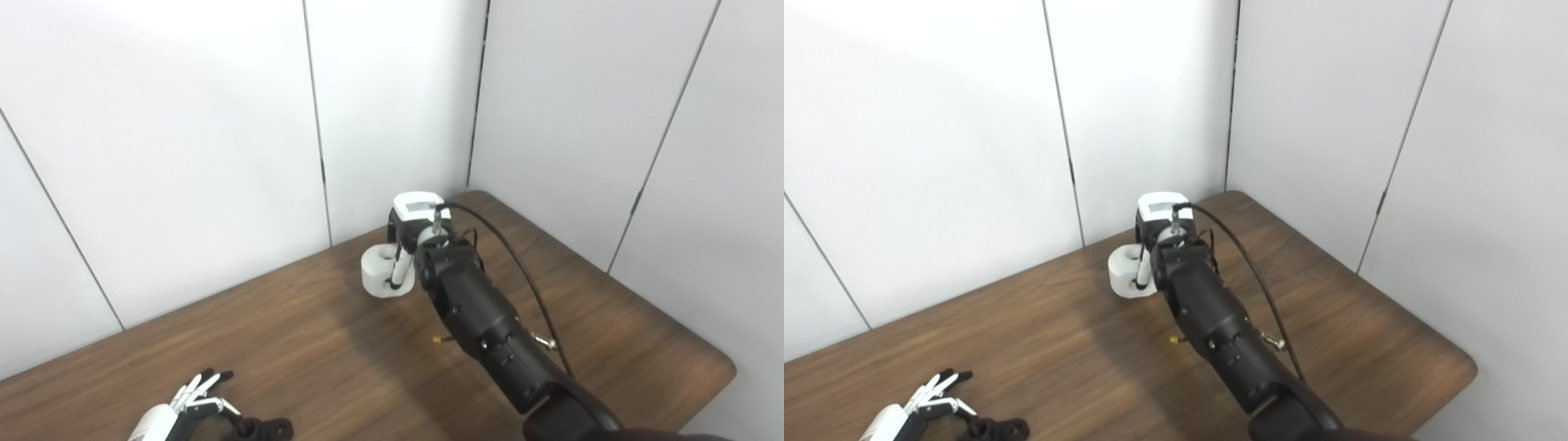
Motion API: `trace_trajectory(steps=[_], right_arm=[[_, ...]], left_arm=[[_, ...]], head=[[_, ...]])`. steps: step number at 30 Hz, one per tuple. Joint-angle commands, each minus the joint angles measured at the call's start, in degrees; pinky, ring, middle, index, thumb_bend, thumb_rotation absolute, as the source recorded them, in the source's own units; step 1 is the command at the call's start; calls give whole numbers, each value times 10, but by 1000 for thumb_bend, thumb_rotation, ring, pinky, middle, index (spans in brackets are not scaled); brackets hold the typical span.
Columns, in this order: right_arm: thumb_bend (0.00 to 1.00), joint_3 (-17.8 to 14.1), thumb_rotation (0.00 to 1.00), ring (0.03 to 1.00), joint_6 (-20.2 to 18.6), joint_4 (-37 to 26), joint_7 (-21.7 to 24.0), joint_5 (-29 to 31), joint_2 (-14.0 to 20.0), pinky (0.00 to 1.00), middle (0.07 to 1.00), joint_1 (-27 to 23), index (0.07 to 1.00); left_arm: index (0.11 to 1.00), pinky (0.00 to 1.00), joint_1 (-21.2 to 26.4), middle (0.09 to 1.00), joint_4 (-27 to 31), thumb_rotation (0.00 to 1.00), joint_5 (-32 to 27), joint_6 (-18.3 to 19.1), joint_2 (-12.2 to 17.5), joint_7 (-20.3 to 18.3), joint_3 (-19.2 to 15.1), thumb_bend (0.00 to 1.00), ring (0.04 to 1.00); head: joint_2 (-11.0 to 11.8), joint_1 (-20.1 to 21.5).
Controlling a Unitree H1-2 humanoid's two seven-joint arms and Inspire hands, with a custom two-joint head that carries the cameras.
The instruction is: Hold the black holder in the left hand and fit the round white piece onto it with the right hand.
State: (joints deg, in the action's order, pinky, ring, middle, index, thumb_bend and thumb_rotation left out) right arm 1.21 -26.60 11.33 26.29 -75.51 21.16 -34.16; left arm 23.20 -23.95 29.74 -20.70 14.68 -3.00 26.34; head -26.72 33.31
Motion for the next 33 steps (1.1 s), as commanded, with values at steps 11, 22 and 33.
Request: trace_trajectory(steps=[11, 22, 33], right_arm=[[525, 48, 135, 722, 12, 48, -232, 68, 41, 744, 665, 25, 482], [525, 67, 135, 729, 12, 7, -248, 117, 76, 745, 685, 33, 482], [525, 53, 137, 800, -3, -180, 106, 105, 73, 721, 733, -29, 482]], left_arm=[[484, 1000, -62, 923, -37, 53, 18, 22, 10, -17, 11, 523, 1000], [484, 1000, -60, 922, -41, 55, 28, 23, 5, -14, 14, 523, 1000], [484, 1000, -56, 924, -30, 55, 48, 47, -20, -12, 23, 524, 1000]], head=[[-7, -8], [-31, -51], [-80, -169]])
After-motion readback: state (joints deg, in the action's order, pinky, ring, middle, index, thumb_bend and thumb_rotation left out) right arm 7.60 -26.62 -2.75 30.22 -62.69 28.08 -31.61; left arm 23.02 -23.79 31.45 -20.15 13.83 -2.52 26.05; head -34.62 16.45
